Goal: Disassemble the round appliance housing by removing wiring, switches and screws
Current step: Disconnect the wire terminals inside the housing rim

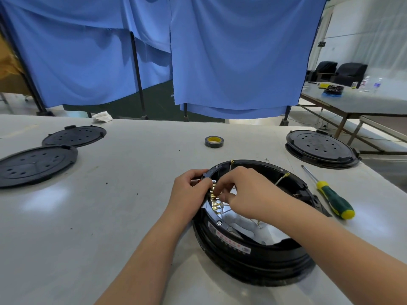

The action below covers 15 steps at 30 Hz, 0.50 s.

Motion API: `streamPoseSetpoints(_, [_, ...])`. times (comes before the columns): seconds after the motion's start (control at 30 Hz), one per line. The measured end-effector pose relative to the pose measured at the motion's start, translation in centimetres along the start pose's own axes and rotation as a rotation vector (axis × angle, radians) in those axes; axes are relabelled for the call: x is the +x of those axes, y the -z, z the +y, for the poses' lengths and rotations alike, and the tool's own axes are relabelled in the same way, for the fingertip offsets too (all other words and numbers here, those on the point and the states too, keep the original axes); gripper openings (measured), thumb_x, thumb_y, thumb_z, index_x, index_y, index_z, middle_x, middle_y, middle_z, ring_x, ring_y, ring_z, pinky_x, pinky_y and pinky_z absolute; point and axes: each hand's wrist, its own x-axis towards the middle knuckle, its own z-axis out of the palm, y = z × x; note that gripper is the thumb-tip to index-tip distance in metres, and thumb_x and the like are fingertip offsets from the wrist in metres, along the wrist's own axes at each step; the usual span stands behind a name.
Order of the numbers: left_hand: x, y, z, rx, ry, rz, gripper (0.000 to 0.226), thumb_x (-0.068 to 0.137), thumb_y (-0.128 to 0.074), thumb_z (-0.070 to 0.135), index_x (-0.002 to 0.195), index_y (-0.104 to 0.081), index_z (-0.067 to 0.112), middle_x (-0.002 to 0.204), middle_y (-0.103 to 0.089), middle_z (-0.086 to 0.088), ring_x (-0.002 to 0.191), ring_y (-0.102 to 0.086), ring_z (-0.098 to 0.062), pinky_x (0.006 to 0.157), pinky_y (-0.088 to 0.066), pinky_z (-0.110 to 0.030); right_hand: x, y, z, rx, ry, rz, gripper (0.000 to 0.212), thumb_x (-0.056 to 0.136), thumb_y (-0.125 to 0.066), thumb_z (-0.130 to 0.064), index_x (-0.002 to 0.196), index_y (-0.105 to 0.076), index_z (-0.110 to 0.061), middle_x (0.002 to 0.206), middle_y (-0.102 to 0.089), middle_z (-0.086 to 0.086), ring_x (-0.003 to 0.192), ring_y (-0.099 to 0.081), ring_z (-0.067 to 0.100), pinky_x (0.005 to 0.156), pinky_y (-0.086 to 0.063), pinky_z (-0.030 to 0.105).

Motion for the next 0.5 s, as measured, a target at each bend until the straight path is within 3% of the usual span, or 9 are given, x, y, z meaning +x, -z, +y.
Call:
streamPoseSetpoints(0.07, [0.01, 0.02, 0.02, 0.001, 0.004, 0.002, 0.025, 0.081, -0.060, 0.001, 0.088, -0.071, 0.023, 0.073, -0.072, 0.003, 0.060, -0.067, -0.004, 0.051, -0.049, -0.015, 0.02, 0.05, 0.06, -0.018, 0.005, -0.004, 0.028, 0.085, -0.057, -0.010, 0.093, -0.073, -0.031, 0.085, -0.070, -0.006, 0.073, -0.060, 0.012, 0.066, -0.049, 0.027])
streamPoseSetpoints(0.17, [0.00, -0.01, 0.04, 0.000, 0.007, 0.007, 0.027, 0.081, -0.060, 0.002, 0.084, -0.070, 0.026, 0.071, -0.072, 0.004, 0.059, -0.067, -0.003, 0.051, -0.049, -0.015, -0.33, -0.04, 0.27, 0.023, -0.012, 0.003, 0.021, 0.087, -0.060, -0.016, 0.093, -0.073, -0.031, 0.087, -0.068, -0.010, 0.068, -0.054, 0.004, 0.061, -0.042, 0.019])
streamPoseSetpoints(0.37, [-0.04, -0.06, 0.10, -0.007, 0.004, 0.011, 0.029, 0.081, -0.061, 0.002, 0.079, -0.069, 0.031, 0.066, -0.071, 0.009, 0.058, -0.065, 0.000, 0.050, -0.048, -0.014, -0.22, -0.38, -0.38, 0.004, -0.094, 0.056, 0.016, 0.082, -0.061, -0.017, 0.086, -0.072, -0.027, 0.082, -0.065, -0.012, 0.083, -0.062, 0.010, 0.075, -0.050, 0.026])
streamPoseSetpoints(0.5, [-0.08, -0.04, 0.18, -0.011, -0.002, 0.008, 0.030, 0.081, -0.061, 0.001, 0.078, -0.069, 0.030, 0.066, -0.070, 0.010, 0.058, -0.065, 0.001, 0.051, -0.048, -0.013, -0.01, -0.02, -0.55, -0.096, -0.060, 0.045, 0.015, 0.082, -0.061, -0.017, 0.089, -0.071, -0.027, 0.088, -0.067, -0.010, 0.087, -0.060, 0.014, 0.083, -0.044, 0.029])
